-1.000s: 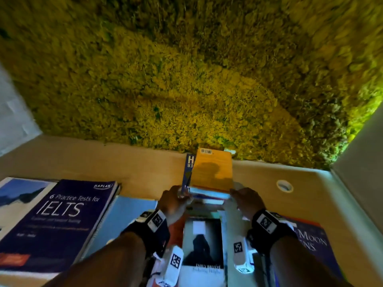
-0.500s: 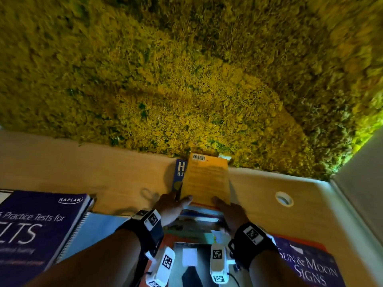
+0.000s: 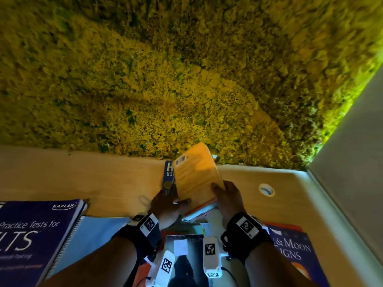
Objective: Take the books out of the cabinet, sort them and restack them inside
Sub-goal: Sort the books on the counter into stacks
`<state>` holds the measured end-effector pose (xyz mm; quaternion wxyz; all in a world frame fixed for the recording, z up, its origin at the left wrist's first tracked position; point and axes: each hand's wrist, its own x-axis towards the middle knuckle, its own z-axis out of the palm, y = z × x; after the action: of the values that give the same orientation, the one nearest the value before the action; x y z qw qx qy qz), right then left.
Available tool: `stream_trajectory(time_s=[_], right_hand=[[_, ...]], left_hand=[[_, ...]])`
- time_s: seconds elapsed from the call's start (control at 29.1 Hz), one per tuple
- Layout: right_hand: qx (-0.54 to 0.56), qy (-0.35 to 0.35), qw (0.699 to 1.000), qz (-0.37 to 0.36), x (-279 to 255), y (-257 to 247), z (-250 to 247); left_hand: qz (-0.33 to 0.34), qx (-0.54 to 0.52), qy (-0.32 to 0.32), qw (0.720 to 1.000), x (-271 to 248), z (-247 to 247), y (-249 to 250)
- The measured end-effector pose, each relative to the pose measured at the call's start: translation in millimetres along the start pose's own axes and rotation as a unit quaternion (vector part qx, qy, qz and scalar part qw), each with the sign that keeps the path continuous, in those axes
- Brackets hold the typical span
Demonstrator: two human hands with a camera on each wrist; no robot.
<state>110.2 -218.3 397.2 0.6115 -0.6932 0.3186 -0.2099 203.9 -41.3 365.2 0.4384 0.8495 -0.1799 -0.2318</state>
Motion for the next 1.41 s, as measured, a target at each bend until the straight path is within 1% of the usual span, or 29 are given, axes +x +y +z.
stream_trajectory(time_s=[0.07,0.1,0.14,0.17,0.21,0.27,0.31,0.34,0.38,0.41,0.48,0.51,0.55,0.62,0.65,0.69,0.76,0.79,0.82,0.89,0.96,1.06,1.17,1.24,1.3,1.37,1.41], right_hand=[[0.038,-0.015,0.998,-0.043,-17,-12,-10],[0.037,-0.028,0.996,-0.075,-24,-17,-18],[0.031,-0.043,0.993,-0.108,-33,-24,-29],[0.026,-0.055,0.988,-0.141,-40,-29,-42],[0.016,-0.067,0.982,-0.176,-45,-33,-56],[-0.022,-0.090,0.969,-0.229,-57,-41,-79],[-0.036,-0.099,0.965,-0.239,-59,-40,-88],[-0.033,-0.107,0.966,-0.232,-61,-40,-94],[-0.007,-0.107,0.971,-0.215,-63,-40,-99],[0.024,-0.099,0.978,-0.183,-66,-40,-104],[0.128,-0.093,0.980,-0.118,-70,-40,-111],[0.178,-0.093,0.976,-0.088,-72,-40,-115],[0.212,-0.080,0.972,-0.069,-72,-39,-120],[0.266,-0.034,0.961,-0.063,-74,-40,-132],[0.278,-0.007,0.959,-0.063,-73,-40,-140],[0.275,0.024,0.960,-0.054,-72,-42,-150],[0.243,0.046,0.968,-0.040,-67,-43,-166],[0.229,0.029,0.973,-0.030,-64,-43,-173],[0.228,0.012,0.974,-0.005,-62,-41,-181],[0.220,-0.025,0.973,0.059,-62,-39,-197],[0.183,-0.057,0.977,0.096,-63,-37,-218],[0.137,-0.102,0.977,0.126,-60,-27,-245],[0.091,-0.138,0.975,0.146,-60,-11,-269],[0.084,-0.146,0.975,0.143,-60,-4,-280],[0.076,-0.146,0.976,0.139,-63,1,-285],[0.056,-0.152,0.977,0.139,-63,8,-285],[0.053,-0.159,0.976,0.139,-65,11,-284]], left_hand=[[-0.041,-0.131,0.015,0.990,-9,0,8],[-0.058,-0.194,0.021,0.979,-18,-3,17],[-0.065,-0.268,0.018,0.961,-24,-6,23],[-0.082,-0.367,-0.007,0.927,-31,-11,30],[-0.088,-0.467,-0.037,0.879,-39,-17,38],[-0.072,-0.573,-0.061,0.814,-56,-32,55],[-0.057,-0.592,-0.066,0.801,-64,-37,62],[-0.041,-0.606,-0.070,0.792,-75,-41,71],[-0.015,-0.606,-0.074,0.792,-82,-41,75],[0.002,-0.605,-0.080,0.792,-92,-40,81],[0.011,-0.597,-0.095,0.797,-107,-30,88],[0.013,-0.597,-0.102,0.796,-112,-23,88],[0.012,-0.601,-0.110,0.791,-118,-17,88],[0.007,-0.595,-0.139,0.792,-127,-2,83],[0.003,-0.578,-0.161,0.800,-131,8,80],[-0.006,-0.547,-0.173,0.819,-137,18,79],[-0.013,-0.481,-0.176,0.859,-145,40,78],[-0.014,-0.451,-0.168,0.876,-150,50,81],[-0.019,-0.431,-0.164,0.887,-154,61,83],[-0.038,-0.403,-0.158,0.901,-162,81,87],[-0.057,-0.370,-0.142,0.916,-169,101,91],[-0.091,-0.299,-0.115,0.943,-179,134,100],[-0.116,-0.171,-0.125,0.970,-186,162,113],[-0.091,-0.092,-0.133,0.983,-182,172,114],[-0.051,-0.028,-0.129,0.990,-177,183,111],[-0.026,0.069,-0.118,0.990,-174,193,106],[-0.018,0.126,-0.112,0.986,-174,196,104]])
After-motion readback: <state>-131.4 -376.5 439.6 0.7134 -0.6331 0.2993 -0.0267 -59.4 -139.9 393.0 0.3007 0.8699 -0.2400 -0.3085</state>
